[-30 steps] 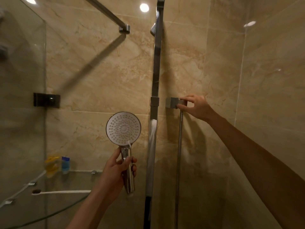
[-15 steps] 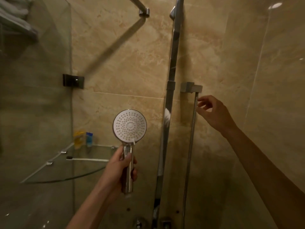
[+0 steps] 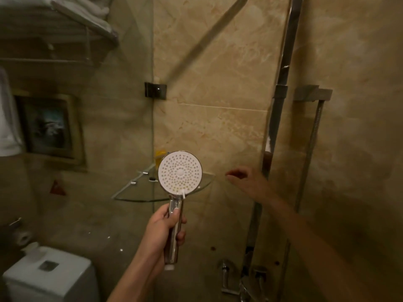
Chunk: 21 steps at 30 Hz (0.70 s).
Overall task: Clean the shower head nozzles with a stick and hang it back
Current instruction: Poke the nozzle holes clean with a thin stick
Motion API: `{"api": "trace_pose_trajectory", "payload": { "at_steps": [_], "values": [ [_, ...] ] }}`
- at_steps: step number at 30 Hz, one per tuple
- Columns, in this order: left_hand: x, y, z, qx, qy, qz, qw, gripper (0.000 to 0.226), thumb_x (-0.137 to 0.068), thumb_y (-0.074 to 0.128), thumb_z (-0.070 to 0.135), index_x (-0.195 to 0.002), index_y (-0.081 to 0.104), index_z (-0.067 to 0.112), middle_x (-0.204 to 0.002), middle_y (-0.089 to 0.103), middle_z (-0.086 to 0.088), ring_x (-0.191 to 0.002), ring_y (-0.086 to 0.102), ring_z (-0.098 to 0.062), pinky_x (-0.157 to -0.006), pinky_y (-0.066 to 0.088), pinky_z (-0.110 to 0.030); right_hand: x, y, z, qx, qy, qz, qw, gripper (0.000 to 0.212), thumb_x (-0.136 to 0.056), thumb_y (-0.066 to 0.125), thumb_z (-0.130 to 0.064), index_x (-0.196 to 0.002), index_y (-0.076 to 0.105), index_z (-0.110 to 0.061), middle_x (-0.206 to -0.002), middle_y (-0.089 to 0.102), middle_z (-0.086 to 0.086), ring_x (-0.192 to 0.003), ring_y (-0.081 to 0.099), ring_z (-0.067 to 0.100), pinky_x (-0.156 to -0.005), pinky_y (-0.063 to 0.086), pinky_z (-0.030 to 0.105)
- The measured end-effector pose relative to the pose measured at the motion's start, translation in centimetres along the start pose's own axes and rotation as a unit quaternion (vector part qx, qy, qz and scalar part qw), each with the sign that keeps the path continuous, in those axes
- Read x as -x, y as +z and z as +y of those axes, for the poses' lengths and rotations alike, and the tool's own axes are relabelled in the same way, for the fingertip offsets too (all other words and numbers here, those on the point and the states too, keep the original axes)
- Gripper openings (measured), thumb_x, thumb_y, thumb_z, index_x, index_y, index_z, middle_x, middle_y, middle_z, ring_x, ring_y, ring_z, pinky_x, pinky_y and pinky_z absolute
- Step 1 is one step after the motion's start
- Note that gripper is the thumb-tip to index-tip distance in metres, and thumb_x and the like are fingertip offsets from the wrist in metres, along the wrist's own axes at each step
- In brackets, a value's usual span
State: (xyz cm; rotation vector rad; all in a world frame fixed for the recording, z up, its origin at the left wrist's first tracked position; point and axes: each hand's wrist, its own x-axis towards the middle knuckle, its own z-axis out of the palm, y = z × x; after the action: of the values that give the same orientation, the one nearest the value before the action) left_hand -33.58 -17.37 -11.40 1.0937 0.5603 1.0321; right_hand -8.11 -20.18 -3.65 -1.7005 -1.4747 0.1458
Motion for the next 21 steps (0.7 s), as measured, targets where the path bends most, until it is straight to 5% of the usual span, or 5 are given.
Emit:
{"api": "trace_pose_trajectory", "payload": {
  "at_steps": [5, 10, 14, 21],
  "values": [
    [0.6, -3.3, 0.6, 0.008, 0.007, 0.051, 0.999, 0.008, -0.098, 0.047, 0.005, -0.095, 0.053, 0.002, -0.069, 0.057, -0.010, -0.041, 0.045, -0.017, -0.037, 0.036, -0.023, -3.2, 6.3, -1.3, 0.015, -0.050, -0.047, 0.998, 0.020, -0.091, 0.069, -0.019, -0.109, 0.076, -0.014, -0.093, 0.073, -0.004, -0.077, 0.064, 0.001, -0.072, 0.050, 0.014],
    [0.8, -5.1, 1.2, 0.008, 0.008, 0.080, 0.997, 0.009, -0.099, 0.048, 0.007, -0.096, 0.056, 0.004, -0.070, 0.058, -0.009, -0.045, 0.046, -0.019, -0.039, 0.038, -0.026, -6.4, 11.5, -2.3, 0.055, -0.024, -0.100, 0.993, 0.029, -0.091, 0.070, -0.028, -0.116, 0.072, -0.015, -0.100, 0.073, -0.001, -0.072, 0.058, -0.001, -0.057, 0.041, 0.013],
    [0.8, -5.6, 1.0, 0.010, 0.009, 0.098, 0.995, 0.011, -0.100, 0.046, 0.006, -0.095, 0.055, 0.004, -0.069, 0.058, -0.009, -0.045, 0.047, -0.018, -0.039, 0.039, -0.025, -7.5, 13.8, -2.8, 0.098, -0.022, -0.131, 0.986, 0.028, -0.091, 0.070, -0.029, -0.114, 0.074, -0.013, -0.105, 0.075, 0.004, -0.086, 0.066, 0.013, -0.075, 0.053, 0.027],
    [0.9, -6.1, 0.4, 0.009, 0.004, 0.111, 0.994, 0.011, -0.100, 0.045, 0.006, -0.097, 0.055, 0.003, -0.070, 0.057, -0.010, -0.044, 0.046, -0.018, -0.039, 0.038, -0.024, -8.0, 14.7, -3.0, 0.128, -0.013, -0.121, 0.984, 0.015, -0.093, 0.068, -0.020, -0.101, 0.075, -0.010, -0.097, 0.074, 0.008, -0.083, 0.064, 0.016, -0.076, 0.053, 0.032]
  ]
}}
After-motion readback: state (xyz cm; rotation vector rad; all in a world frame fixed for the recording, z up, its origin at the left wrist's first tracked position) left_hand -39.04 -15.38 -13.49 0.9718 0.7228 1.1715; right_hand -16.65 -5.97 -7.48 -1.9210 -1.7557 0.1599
